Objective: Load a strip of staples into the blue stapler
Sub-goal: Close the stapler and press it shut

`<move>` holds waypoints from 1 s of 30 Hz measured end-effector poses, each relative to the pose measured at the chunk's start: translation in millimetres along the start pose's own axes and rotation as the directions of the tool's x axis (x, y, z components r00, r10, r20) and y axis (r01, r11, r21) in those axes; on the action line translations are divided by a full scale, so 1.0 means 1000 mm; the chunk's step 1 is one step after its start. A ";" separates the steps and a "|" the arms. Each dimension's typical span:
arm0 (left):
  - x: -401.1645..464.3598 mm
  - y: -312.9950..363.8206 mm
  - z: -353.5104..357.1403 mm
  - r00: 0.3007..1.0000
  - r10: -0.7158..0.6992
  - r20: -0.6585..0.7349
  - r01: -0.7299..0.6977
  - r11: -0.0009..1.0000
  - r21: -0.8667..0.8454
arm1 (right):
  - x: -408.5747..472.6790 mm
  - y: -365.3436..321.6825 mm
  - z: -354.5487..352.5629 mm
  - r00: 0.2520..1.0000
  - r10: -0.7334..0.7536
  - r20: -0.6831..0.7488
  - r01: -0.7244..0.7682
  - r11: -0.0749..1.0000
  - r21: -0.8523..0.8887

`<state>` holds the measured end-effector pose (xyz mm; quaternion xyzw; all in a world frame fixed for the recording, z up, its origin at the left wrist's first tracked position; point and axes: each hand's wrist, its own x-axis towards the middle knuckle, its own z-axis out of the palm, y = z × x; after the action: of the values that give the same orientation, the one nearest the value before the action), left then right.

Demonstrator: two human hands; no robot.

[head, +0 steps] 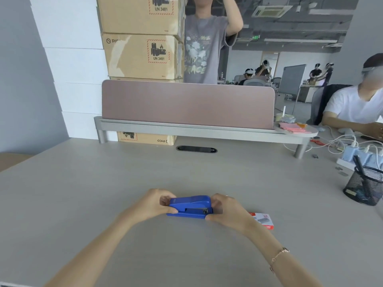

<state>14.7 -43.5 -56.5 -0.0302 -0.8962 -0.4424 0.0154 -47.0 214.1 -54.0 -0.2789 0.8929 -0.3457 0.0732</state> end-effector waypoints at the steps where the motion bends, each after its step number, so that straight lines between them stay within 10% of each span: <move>1: 0.004 -0.001 0.000 1.000 -0.003 0.001 0.003 1.000 0.010 | 0.002 0.001 -0.001 1.000 0.001 0.007 -0.001 1.000 0.006; 30: 0.202 -0.031 -0.013 1.000 0.010 -0.003 -0.010 1.000 -0.020 | 0.180 0.066 -0.044 0.998 0.065 0.002 -0.065 0.997 -0.047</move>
<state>-189.2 -64.5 -61.6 -0.0345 -0.8914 -0.4514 0.0185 -240.8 180.6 -52.8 -0.2518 0.9093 -0.3217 0.0793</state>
